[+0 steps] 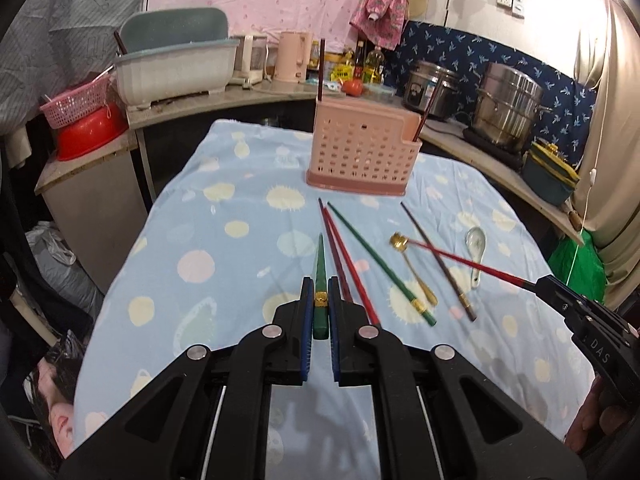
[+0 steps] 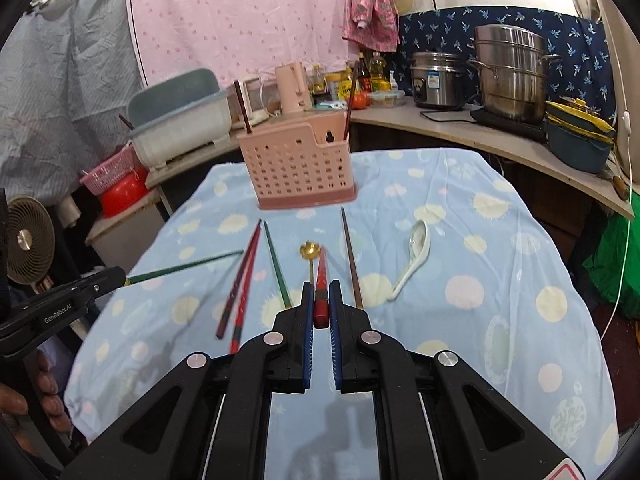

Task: Organize utensils
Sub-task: 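Carry both chopsticks into the pink basket and open both tools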

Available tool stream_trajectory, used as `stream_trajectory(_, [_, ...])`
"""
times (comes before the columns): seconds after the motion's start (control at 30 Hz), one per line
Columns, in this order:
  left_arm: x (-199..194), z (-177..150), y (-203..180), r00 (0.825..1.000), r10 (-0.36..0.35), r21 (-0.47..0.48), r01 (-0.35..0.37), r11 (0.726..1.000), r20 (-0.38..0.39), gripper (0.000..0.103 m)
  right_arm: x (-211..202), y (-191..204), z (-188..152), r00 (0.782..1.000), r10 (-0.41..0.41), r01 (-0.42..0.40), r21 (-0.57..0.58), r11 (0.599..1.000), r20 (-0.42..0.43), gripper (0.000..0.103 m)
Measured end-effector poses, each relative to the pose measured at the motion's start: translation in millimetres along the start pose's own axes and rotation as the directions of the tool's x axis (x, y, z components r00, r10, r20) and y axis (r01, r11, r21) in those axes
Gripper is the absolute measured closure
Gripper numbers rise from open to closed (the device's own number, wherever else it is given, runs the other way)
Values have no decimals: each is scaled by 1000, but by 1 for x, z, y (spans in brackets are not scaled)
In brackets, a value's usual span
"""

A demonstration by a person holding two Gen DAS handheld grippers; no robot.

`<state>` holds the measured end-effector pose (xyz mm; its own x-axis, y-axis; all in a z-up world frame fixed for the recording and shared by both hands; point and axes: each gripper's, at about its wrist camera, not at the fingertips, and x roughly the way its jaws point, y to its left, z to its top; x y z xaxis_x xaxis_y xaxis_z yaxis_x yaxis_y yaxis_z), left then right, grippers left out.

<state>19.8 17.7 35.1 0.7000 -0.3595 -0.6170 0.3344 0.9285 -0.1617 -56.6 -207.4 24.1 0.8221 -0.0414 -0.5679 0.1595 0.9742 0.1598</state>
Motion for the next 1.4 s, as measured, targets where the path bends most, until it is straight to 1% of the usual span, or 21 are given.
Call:
stream_trajectory(0.13, [-10,21,-4,999,-6,18,5,1000,38,96,-10,0,22,999,9,-9,-3,1000,40,95])
stream_trajectory(0.23, [-14,42,-7,998,-13,29,11,1000,63,96,-16,-1,40,997,24,-24,-9,1000,69,95])
stream_trajectory(0.33, [-19,68,-12,995,-15,53,9,999,101,96,-22,-2,63,994,37,-36,-16,999,105,95])
stream_trajectory(0.47, [-21,102,-19,990,-34,80,23,997,137,96,-27,-1,93,988,35,-30,-37,999,150,95])
stream_trajectory(0.63, [-19,147,-27,981,-32,114,10,993,190,96,-23,3,133,980,35,-21,-74,997,196,95])
stream_trajectory(0.87, [-6,214,-44,967,-48,151,10,989,252,96,0,13,192,967,36,-9,-110,994,251,95])
stream_trajectory(0.93, [-2,233,-47,959,-53,144,13,989,278,96,8,15,212,960,38,-7,-111,994,277,95])
stream_trajectory(1.03, [4,264,-53,941,-63,141,16,990,332,96,21,15,239,949,42,-10,-101,995,314,95])
stream_trajectory(1.1, [11,280,-58,934,-60,146,9,989,352,96,30,13,257,943,46,-18,-87,996,329,95])
stream_trajectory(1.2, [28,303,-64,930,-38,156,-21,988,366,96,47,14,283,933,39,-8,-88,996,357,95])
stream_trajectory(1.27, [42,315,-65,930,-26,160,-35,986,367,96,58,16,294,932,40,-8,-92,996,361,95])
stream_trajectory(1.33, [57,322,-67,928,-17,164,-48,985,373,96,73,18,301,931,35,3,-102,995,363,95])
stream_trajectory(1.4, [71,325,-66,929,-13,161,-50,986,369,96,87,20,305,932,23,19,-112,994,361,95])
